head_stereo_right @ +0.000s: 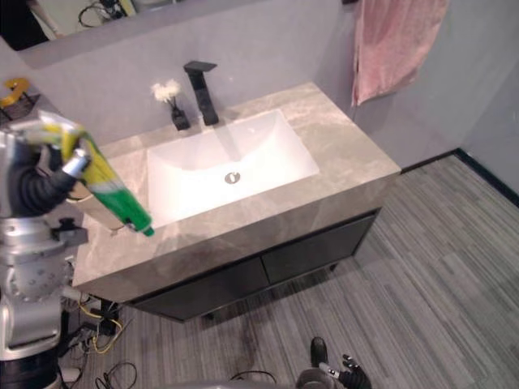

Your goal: Organize washtable

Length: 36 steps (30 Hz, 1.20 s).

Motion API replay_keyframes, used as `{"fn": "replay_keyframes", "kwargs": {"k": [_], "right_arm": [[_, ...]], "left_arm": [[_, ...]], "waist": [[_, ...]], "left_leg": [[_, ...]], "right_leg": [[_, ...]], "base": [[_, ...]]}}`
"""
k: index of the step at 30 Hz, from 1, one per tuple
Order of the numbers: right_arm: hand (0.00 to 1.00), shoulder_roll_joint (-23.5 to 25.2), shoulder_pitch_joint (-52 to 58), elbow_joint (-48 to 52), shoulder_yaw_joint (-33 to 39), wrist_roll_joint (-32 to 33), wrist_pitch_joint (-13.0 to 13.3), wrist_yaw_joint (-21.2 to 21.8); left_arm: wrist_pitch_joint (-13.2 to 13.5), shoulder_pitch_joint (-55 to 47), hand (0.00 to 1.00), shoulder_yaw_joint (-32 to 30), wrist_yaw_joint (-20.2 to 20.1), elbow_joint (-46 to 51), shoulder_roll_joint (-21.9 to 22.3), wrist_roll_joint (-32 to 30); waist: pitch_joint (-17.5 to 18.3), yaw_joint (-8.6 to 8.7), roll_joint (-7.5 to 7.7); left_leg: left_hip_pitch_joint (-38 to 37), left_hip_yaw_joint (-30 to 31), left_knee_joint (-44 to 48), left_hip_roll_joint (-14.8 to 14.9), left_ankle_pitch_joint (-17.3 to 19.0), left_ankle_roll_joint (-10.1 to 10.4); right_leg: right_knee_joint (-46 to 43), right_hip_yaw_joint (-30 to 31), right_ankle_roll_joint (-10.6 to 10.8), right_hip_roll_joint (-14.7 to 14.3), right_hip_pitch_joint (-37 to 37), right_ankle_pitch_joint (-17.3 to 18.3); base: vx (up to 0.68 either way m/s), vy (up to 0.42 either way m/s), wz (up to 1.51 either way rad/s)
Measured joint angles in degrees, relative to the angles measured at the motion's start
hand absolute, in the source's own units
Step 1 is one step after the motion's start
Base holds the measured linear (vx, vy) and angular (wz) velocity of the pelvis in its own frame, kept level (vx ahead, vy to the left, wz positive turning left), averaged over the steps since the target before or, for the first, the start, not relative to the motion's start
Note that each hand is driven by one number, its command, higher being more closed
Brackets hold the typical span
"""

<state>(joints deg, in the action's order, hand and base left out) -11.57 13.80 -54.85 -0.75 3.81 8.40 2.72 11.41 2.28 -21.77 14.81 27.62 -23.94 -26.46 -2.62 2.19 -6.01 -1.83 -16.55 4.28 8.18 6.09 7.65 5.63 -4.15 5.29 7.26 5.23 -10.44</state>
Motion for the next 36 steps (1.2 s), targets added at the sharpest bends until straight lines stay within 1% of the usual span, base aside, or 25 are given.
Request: {"fn": "replay_keyframes", "kwargs": {"k": [1, 3, 5, 6, 7, 10, 11, 12, 13, 15, 18, 19, 23, 27, 29, 31, 35, 36], "right_arm": [[0.0, 0.2, 0.4, 0.0, 0.0, -0.1, -0.1, 0.0], [0.0, 0.3, 0.7, 0.0, -0.3, -0.5, -0.2, 0.1], [0.0, 0.3, 0.8, 0.0, -0.7, -1.2, -0.4, 0.1], [0.0, 0.3, 0.8, 0.1, -1.4, -1.7, -0.7, 0.2], [0.0, 0.3, 0.9, 0.1, -2.0, -1.9, -1.0, 0.6], [0.0, 0.7, 1.3, 0.1, -2.2, -2.3, -1.1, 1.0], [0.0, 0.8, 1.3, 0.1, -2.3, -2.3, -1.2, 1.0], [0.0, 0.9, 1.3, 0.1, -2.3, -2.3, -1.2, 1.0], [0.0, 1.0, 1.4, 0.1, -2.4, -2.4, -1.2, 1.0], [0.0, 1.1, 1.6, 0.1, -2.6, -2.4, -1.2, 1.0], [0.0, 1.5, 1.7, 0.1, -2.7, -2.4, -1.2, 1.0], [0.0, 1.5, 1.7, 0.1, -2.7, -2.5, -1.2, 1.0], [0.0, 1.1, 1.8, 0.1, -4.2, -2.7, -1.2, 0.9], [0.0, 1.2, 1.9, 0.1, -4.9, -3.4, -1.2, 0.9], [0.0, 1.3, 1.9, 0.1, -4.9, -3.4, -1.2, 0.9], [0.0, 1.0, 1.8, 0.2, -6.5, -3.4, -1.1, 0.7], [0.0, 1.1, 1.9, 0.8, -7.3, -3.4, -1.0, 0.0], [0.0, 1.0, 2.0, 1.3, -7.8, -3.4, -1.0, -0.2]], "left_arm": [[-0.9, 0.7, 1.0, -3.0, 0.3, 0.0, 0.0, 2.8], [-1.5, 2.2, 1.0, -5.8, 1.0, -0.7, 0.0, 5.1], [-1.9, 3.8, 1.0, -6.8, 1.8, -2.3, 0.0, 7.1], [-2.2, 4.1, 1.0, -8.0, 2.4, -3.2, -0.5, 9.3], [-2.3, 4.1, 1.0, -9.0, 3.1, -4.2, -1.9, 10.9], [-2.4, 5.9, 1.0, -10.5, 4.8, -7.1, -5.8, 13.7], [-2.4, 7.1, 1.0, -11.3, 5.6, -8.7, -7.7, 15.1], [-2.4, 7.6, 1.0, -11.9, 5.9, -9.6, -8.6, 15.8], [-2.5, 8.4, 1.0, -14.0, 7.0, -11.0, -10.1, 17.7], [-2.4, 9.4, 1.0, -15.6, 8.3, -12.4, -10.4, 19.8], [-2.3, 10.2, 1.0, -17.5, 9.5, -15.5, -11.6, 23.0], [-2.3, 10.4, 1.0, -17.5, 10.2, -17.0, -12.0, 24.6], [-2.2, 10.9, 1.0, -17.5, 10.7, -20.7, -12.2, 27.7], [-2.0, 15.8, 1.0, -16.7, 11.6, -24.2, -12.4, 30.3], [-1.9, 17.6, 1.0, -16.0, 11.8, -25.3, -13.2, 30.7], [-1.9, 19.8, 1.0, -13.7, 11.9, -27.4, -15.2, 31.0], [-2.0, 23.1, 1.0, -11.5, 12.4, -29.5, -16.4, 30.9], [-2.0, 24.2, 1.0, -10.9, 12.9, -30.2, -17.3, 30.7]], "waist": [[1.1, -0.02, 0.28], [2.1, -0.17, 0.66], [2.4, -0.36, 1.0], [3.1, -0.44, 1.38], [4.0, -0.79, 1.91], [5.1, -1.54, 2.98], [5.4, -1.6, 3.25], [5.5, -1.53, 3.24], [6.1, -1.49, 3.29], [6.9, -1.71, 3.24], [7.4, -1.98, 3.77], [7.5, -2.01, 3.87], [7.6, -2.12, 4.03], [7.7, -2.69, 4.62], [7.6, -2.78, 4.93], [7.7, -2.89, 5.29], [7.6, -2.77, 5.74], [7.7, -2.71, 6.0]], "left_leg": [[0.0, 0.1, -0.1, 0.1, -0.3, 0.0], [-0.1, 0.6, -0.1, 0.2, -0.3, 0.0], [-0.6, 1.0, -0.1, 0.4, -0.2, -0.2], [-0.8, 1.0, -0.1, 0.7, -0.2, -0.2], [-0.8, 0.9, -0.2, 0.9, -0.2, -0.2], [-0.8, 0.9, -0.3, 1.2, -0.2, -0.1], [-0.8, 0.9, -0.3, 1.3, -0.3, 0.1], [-0.8, 0.9, -0.3, 1.4, -0.4, 0.1], [-0.8, 0.7, -0.4, 1.5, -0.4, 0.2], [-0.8, 0.8, -0.5, 1.5, -0.4, 0.2], [-0.8, 0.8, -0.9, 1.7, -0.6, 0.5], [-0.8, 0.8, -1.3, 1.7, -0.7, 0.8], [-0.6, 0.9, -1.4, 1.8, -0.6, 1.1], [0.5, 1.3, -1.4, 1.8, -0.6, 1.1], [1.3, 1.6, -1.4, 1.8, -1.0, 1.3], [2.1, 1.7, -1.4, 1.8, -1.2, 1.5], [2.5, 1.6, -1.3, 1.8, -1.2, 1.5], [3.2, 1.5, -1.2, 1.9, -1.2, 1.5]], "right_leg": [[0.0, -0.4, -0.1, 0.0, -0.1, 0.1], [0.0, -0.9, -0.2, 0.4, -0.5, 0.2], [0.0, -1.8, -0.3, 0.4, -1.6, 0.5], [0.0, -2.2, -0.4, 0.4, -2.0, 0.7], [0.0, -2.4, -0.4, 0.3, -2.0, 0.8], [0.0, -3.2, -0.6, 0.3, -2.4, 0.9], [0.0, -3.8, -0.5, 0.4, -2.9, 1.1], [0.0, -4.1, -0.5, 0.5, -3.0, 1.2], [0.0, -4.3, -0.5, 0.5, -3.1, 1.3], [0.0, -4.5, -0.4, 0.6, -3.1, 1.5], [0.0, -4.9, -0.5, 0.5, -3.1, 1.7], [0.0, -5.1, -0.5, 0.5, -3.1, 1.8], [0.0, -5.3, -0.6, 0.5, -3.0, 2.0], [0.0, -5.8, -0.5, 0.5, -2.1, 2.1], [0.0, -6.2, -0.5, 0.5, -1.6, 2.1], [0.0, -6.5, -0.5, 0.4, -1.1, 2.1], [0.0, -6.5, -0.6, 0.4, -0.6, 2.1], [0.0, -6.3, -0.6, 0.4, 0.2, 2.1]], "base": [[0.0, -0.008, 0.07], [0.0, 0.004, 0.12], [0.0, 0.004, 0.2], [-0.02, -0.021, 0.18], [-0.02, -0.025, 0.11], [-0.01, -0.018, 0.14], [-0.01, -0.011, 0.23], [-0.01, -0.007, 0.22], [-0.01, 0.003, 0.1], [0.01, 0.002, 0.06], [0.01, -0.009, 0.07], [0.0, -0.011, 0.08], [0.0, -0.004, 0.02], [0.0, -0.01, 0.06], [0.01, -0.013, 0.09], [0.03, -0.013, 0.08], [0.01, -0.007, -0.01], [0.0, -0.024, -0.07]]}}
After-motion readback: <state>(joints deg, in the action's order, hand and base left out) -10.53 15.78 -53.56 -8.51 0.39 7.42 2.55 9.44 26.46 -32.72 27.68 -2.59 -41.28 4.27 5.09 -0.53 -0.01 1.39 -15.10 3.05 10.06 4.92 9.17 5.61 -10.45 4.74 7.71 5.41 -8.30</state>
